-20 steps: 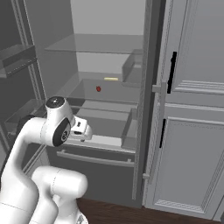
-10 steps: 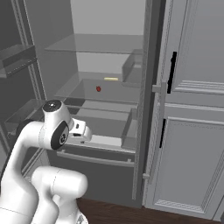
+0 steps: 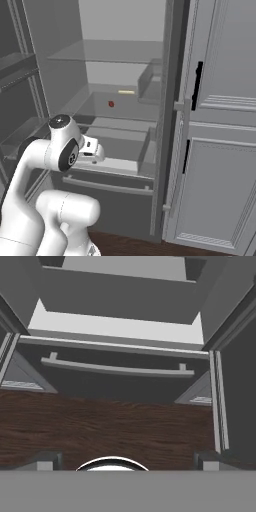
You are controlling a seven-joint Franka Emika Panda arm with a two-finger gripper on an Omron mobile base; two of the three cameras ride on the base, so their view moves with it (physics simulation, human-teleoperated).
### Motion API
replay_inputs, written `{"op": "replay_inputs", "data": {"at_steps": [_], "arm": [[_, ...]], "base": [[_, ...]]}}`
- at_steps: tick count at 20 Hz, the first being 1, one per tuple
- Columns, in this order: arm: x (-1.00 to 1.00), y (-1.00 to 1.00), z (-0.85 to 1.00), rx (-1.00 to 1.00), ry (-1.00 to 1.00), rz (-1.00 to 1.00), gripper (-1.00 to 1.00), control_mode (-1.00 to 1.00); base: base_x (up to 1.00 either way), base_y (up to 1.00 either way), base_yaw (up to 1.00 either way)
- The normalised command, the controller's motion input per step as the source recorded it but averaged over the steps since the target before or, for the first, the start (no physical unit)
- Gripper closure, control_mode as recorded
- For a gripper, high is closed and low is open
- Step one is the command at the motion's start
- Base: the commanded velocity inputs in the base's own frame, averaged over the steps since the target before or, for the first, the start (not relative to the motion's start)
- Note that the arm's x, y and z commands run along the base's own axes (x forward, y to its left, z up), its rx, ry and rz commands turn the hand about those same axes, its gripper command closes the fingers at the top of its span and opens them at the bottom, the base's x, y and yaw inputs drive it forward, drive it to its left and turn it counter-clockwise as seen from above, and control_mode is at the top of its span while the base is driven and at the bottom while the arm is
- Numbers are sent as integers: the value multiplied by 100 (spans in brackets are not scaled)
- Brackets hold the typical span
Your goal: Take the strawberry from the fridge and place it on top of the pancake, located on the dining counter.
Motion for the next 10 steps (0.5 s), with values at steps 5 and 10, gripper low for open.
{"op": "replay_inputs", "data": {"at_steps": [5,10], "arm": [[0,0,0,0,0,0,-100,100],[0,0,0,0,0,0,-100,100]], "base": [[57,20,0],[61,32,0]]}}
